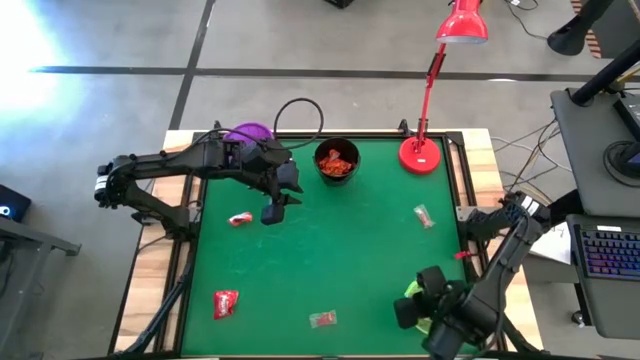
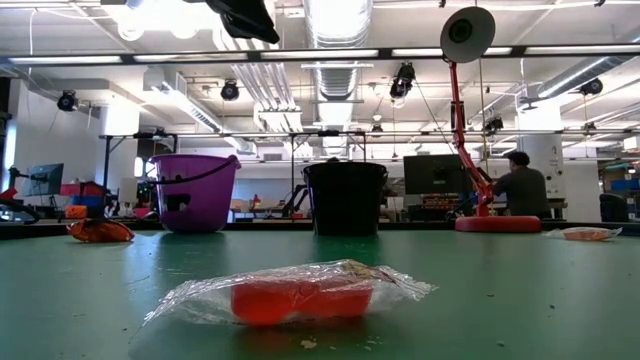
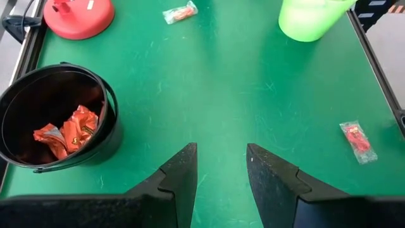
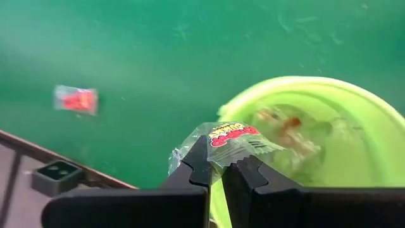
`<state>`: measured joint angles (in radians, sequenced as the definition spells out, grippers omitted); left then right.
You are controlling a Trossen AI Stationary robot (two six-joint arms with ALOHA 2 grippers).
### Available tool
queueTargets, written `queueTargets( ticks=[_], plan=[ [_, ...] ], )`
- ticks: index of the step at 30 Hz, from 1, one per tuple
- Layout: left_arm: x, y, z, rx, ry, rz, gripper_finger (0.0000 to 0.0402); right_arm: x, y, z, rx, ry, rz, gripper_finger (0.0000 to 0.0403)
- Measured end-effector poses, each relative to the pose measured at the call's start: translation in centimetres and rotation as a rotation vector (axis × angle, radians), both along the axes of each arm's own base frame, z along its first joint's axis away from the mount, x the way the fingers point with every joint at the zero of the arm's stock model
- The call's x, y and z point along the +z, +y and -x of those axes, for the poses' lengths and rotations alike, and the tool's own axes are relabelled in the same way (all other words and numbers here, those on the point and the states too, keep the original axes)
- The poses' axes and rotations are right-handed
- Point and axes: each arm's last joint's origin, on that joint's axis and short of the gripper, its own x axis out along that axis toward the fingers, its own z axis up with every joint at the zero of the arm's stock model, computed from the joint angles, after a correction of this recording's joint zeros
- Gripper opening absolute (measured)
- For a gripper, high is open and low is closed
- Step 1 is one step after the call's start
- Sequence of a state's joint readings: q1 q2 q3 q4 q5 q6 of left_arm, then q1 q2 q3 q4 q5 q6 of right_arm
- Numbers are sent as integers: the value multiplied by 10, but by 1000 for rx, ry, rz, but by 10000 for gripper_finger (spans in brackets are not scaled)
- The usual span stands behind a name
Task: Sort candy
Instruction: Put the green gummy into the green bucket
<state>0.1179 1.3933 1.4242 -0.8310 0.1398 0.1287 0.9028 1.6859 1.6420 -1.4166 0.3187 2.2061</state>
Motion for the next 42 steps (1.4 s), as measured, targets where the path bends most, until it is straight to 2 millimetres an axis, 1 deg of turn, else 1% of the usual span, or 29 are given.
queueTargets(
  ticks=[5,10,15,18,25,32,36,39,42],
  plan=[
    [0,0,0,5,1,5,119,-1,-1,9,15,118,-7,12],
    [0,0,0,11,1,11,119,0,-1,18,35,173,26,12],
    [0,0,0,11,1,10,119,-1,1,21,35,238,-26,12],
    [0,0,0,4,1,4,119,-6,1,21,33,258,-22,13],
    [0,0,0,-4,0,-4,119,-24,5,18,30,296,33,13],
    [0,0,0,-7,0,-6,119,-34,9,15,14,317,61,13],
    [0,0,0,-8,0,-8,119,-36,10,13,12,318,51,13],
    [0,0,0,-9,0,-8,119,-37,12,11,13,303,30,21],
    [0,0,0,-9,0,-8,119,-37,13,10,20,295,18,43]
  ],
)
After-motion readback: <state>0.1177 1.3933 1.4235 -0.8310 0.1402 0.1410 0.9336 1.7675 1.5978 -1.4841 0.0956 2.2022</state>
